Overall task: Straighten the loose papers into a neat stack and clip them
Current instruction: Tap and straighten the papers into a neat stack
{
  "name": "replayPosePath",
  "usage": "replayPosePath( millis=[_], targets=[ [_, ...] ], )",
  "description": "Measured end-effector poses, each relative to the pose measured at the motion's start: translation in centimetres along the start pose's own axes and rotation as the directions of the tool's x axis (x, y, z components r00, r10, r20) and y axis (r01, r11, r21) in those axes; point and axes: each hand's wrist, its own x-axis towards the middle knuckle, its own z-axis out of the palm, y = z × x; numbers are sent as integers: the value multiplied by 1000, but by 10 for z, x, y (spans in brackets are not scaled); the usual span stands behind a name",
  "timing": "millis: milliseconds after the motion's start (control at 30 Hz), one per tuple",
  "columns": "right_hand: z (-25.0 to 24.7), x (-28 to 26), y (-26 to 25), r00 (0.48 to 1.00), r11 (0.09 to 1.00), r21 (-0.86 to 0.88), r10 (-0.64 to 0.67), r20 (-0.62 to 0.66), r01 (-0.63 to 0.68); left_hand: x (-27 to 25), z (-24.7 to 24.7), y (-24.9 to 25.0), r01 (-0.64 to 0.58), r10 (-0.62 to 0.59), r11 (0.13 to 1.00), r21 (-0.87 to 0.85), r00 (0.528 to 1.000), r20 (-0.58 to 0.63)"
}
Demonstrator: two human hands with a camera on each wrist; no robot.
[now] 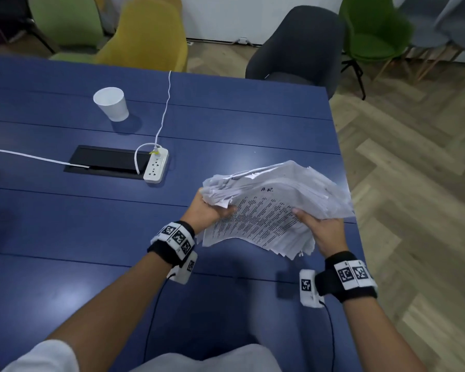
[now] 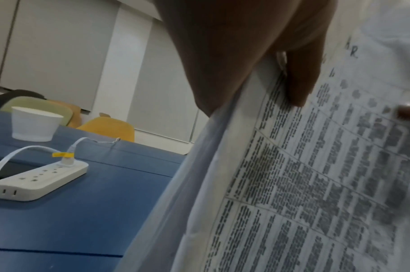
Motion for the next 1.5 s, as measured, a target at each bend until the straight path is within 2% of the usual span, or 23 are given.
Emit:
replayPosePath(
  millis=[100,167,233,267,300,367,400,433,467,533,633,733,800,867,933,1000,1033,1067,1133,1233,1333,1400,1500],
  targets=[
    [-9,6,-23,997,1000,26,-16,72,14,9,-7,2,13,-11,999,-53,999,48],
    [-15,6,-43,996,997,-11,-78,53,79,12,-10,3,30,-25,997,-70,997,78],
    [-15,6,-69,979,966,-165,-201,19,201,18,-10,1,58,-50,995,-87,995,84],
    [-11,6,-82,957,916,-279,-289,35,287,20,-10,2,72,-64,993,-96,995,83],
    [-5,4,-95,913,819,-418,-401,75,394,23,-10,3,80,-71,991,-105,994,89],
    [14,6,-110,799,465,-713,-559,223,525,28,-12,3,93,-80,991,-101,989,124],
    [28,8,-111,772,269,-805,-547,324,529,30,-12,3,100,-87,991,-87,986,142],
    [42,10,-106,780,121,-843,-465,419,525,30,-12,4,105,-91,991,-84,983,158],
    [54,11,-97,789,29,-844,-371,489,536,31,-12,2,111,-95,990,-87,981,168],
    [67,16,-82,782,-35,-823,-290,551,567,32,-13,0,109,-91,987,-122,985,149],
    [67,29,-81,777,11,-832,-364,513,555,33,-17,-4,99,-84,985,-140,991,106],
    [71,31,-75,758,-50,-804,-302,578,593,34,-16,-7,117,-105,985,-128,989,102],
    [70,33,-71,761,35,-788,-292,580,614,35,-13,-10,87,-82,995,-55,993,87],
    [58,41,-72,812,189,-804,-306,497,563,35,-13,-12,58,-57,998,-19,997,52],
    [30,51,-68,887,312,-845,-310,342,434,32,-14,-12,77,-78,994,-74,997,-13],
    [-2,58,-54,961,517,-820,-240,136,245,30,-18,-14,112,-127,978,-179,989,-79],
    [-15,60,-42,985,664,-733,-167,50,150,29,-20,-15,125,-154,964,-237,982,-108],
    [-23,60,-29,997,793,-605,-72,22,71,28,-23,-15,133,-173,949,-286,978,-119],
    [-25,59,-3,987,933,-357,101,127,-50,26,-26,-16,154,-207,915,-373,972,-108],
    [-15,56,32,929,954,-216,261,263,-207,20,-28,-17,187,-242,875,-446,968,-69],
    [-5,51,46,909,946,-126,321,265,-298,15,-30,-17,226,-278,862,-453,959,-52],
    [-2,49,46,907,945,-149,323,269,-292,10,-32,-19,248,-314,856,-454,946,-74],
    [2,46,33,870,935,-261,326,370,-239,5,-37,-30,265,-343,845,-464,935,-91]
  ],
)
